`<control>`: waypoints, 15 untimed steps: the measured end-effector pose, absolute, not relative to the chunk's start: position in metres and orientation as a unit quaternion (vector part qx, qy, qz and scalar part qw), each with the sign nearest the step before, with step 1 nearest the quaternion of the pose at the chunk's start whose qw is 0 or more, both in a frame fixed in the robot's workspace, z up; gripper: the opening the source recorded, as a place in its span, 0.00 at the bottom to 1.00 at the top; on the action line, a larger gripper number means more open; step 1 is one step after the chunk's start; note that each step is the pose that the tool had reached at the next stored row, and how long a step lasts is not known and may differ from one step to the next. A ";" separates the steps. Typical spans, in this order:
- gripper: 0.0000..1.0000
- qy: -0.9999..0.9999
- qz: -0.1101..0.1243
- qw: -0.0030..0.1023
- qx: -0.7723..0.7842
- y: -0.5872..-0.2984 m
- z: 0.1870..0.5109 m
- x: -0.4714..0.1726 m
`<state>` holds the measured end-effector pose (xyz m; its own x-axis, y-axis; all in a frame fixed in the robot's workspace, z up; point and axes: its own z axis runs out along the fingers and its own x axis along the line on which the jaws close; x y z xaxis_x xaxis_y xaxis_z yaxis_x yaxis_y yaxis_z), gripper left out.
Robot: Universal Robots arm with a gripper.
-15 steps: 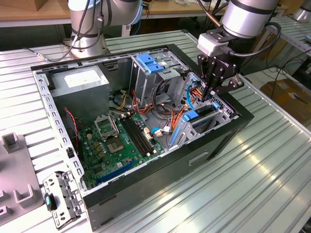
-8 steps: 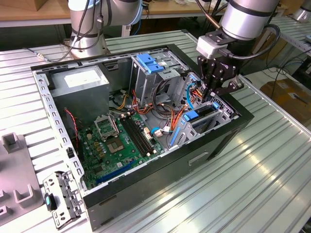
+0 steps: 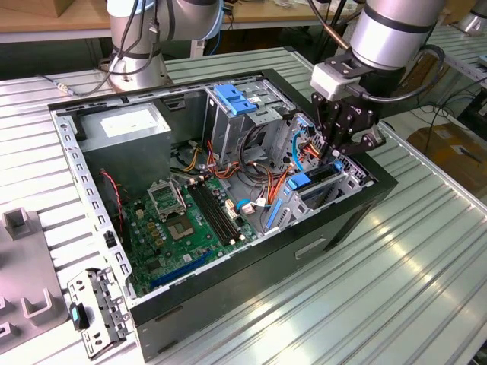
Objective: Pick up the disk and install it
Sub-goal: 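Insert the first disk wire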
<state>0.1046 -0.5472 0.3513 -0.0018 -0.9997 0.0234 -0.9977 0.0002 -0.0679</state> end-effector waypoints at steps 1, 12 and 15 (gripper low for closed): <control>0.16 0.707 -0.032 0.016 -0.706 -0.548 0.351 0.105; 0.16 0.711 -0.032 0.016 -0.703 -0.548 0.349 0.104; 0.16 0.711 -0.032 0.016 -0.703 -0.548 0.347 0.105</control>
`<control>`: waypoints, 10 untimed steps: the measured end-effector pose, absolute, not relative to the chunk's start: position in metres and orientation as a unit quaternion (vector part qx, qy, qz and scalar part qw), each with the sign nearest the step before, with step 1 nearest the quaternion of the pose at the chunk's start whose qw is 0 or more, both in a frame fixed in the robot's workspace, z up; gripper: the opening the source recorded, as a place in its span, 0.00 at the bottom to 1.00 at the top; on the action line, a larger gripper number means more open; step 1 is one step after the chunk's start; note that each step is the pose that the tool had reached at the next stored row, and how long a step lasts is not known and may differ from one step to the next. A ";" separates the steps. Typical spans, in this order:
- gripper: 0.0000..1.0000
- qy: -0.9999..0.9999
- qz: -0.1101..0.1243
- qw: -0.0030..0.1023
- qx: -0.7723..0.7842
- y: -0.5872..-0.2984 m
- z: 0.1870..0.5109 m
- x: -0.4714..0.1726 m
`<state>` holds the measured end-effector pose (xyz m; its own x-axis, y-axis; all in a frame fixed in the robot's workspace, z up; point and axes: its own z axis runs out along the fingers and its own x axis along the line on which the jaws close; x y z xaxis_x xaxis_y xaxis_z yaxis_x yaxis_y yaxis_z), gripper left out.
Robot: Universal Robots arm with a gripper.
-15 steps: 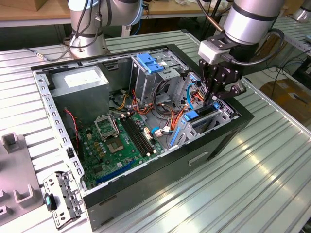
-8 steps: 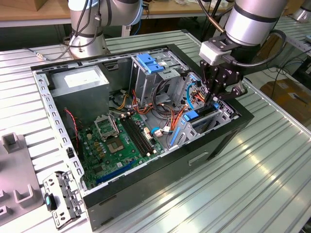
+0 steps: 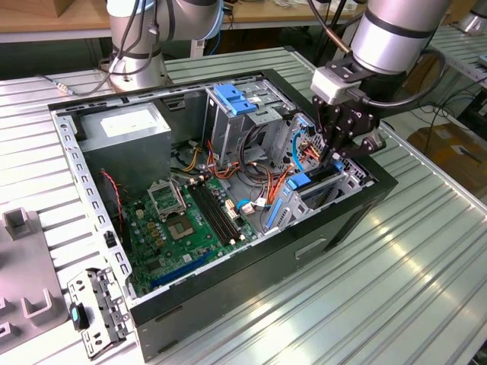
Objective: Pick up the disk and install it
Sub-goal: 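Insert the first disk wire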
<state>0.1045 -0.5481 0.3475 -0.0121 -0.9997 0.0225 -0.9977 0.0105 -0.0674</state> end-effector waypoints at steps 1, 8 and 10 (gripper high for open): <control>0.16 0.711 -0.032 0.016 -0.703 -0.548 0.347 0.105; 0.16 0.711 -0.032 0.015 -0.703 -0.548 0.345 0.105; 0.16 0.711 -0.032 0.015 -0.702 -0.548 0.342 0.105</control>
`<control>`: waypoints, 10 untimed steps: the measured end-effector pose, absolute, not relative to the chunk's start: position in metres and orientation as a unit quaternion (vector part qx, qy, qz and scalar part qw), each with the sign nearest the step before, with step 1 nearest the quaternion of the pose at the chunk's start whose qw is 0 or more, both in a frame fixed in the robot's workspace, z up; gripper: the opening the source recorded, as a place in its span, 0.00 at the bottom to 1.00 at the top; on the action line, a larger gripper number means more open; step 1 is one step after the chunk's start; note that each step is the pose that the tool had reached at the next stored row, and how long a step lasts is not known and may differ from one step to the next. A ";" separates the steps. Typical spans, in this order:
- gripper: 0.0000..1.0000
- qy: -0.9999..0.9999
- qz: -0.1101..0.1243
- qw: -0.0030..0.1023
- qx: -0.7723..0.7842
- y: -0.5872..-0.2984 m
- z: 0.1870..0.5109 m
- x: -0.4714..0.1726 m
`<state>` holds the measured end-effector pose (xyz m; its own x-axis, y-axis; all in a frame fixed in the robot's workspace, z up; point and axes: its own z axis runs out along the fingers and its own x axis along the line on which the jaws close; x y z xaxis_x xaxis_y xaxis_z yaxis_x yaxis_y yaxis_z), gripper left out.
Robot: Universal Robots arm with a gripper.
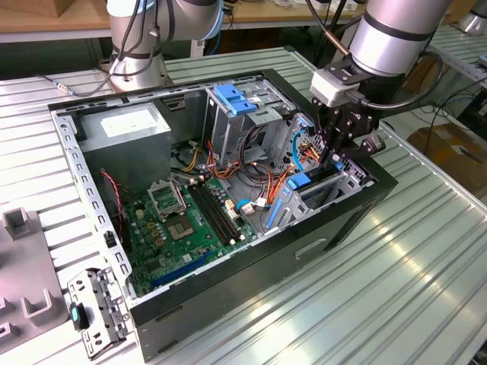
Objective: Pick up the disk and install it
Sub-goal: 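Insert the first disk wire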
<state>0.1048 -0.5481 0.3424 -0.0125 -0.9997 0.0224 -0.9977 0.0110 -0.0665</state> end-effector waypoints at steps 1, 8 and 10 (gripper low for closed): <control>0.16 0.711 -0.032 0.015 -0.702 -0.548 0.342 0.105; 0.18 0.711 -0.031 0.015 -0.703 -0.548 0.341 0.105; 0.24 0.711 -0.032 0.015 -0.703 -0.548 0.343 0.105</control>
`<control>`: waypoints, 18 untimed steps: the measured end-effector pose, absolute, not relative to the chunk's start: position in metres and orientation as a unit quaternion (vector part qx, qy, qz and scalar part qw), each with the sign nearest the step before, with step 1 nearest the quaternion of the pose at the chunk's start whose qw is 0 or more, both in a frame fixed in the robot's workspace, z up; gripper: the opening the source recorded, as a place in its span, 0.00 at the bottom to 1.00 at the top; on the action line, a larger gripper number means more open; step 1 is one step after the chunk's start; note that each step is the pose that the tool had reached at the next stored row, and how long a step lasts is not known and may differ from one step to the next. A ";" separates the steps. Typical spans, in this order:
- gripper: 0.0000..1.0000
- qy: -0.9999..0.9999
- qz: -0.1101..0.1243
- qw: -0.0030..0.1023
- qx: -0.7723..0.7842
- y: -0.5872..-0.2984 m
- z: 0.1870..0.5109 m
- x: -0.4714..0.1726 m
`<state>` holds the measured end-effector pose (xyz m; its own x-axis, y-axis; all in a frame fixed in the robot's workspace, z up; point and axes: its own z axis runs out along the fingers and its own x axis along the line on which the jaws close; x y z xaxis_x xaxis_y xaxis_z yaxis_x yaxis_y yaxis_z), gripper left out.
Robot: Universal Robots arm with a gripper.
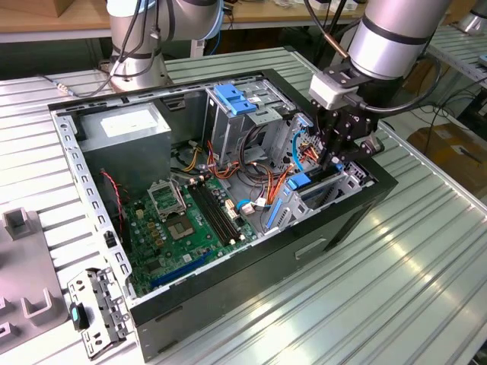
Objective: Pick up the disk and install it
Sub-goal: 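Insert the first disk wire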
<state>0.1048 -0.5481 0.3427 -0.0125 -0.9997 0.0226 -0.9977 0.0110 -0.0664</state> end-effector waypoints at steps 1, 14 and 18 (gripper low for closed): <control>0.24 0.711 -0.032 0.015 -0.702 -0.548 0.346 0.105; 0.11 0.711 -0.032 0.015 -0.702 -0.548 0.355 0.105; 0.11 0.711 -0.032 0.015 -0.703 -0.548 0.355 0.105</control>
<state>0.1048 -0.5480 0.3549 -0.0125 -0.9997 0.0224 -0.9977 0.0110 -0.0664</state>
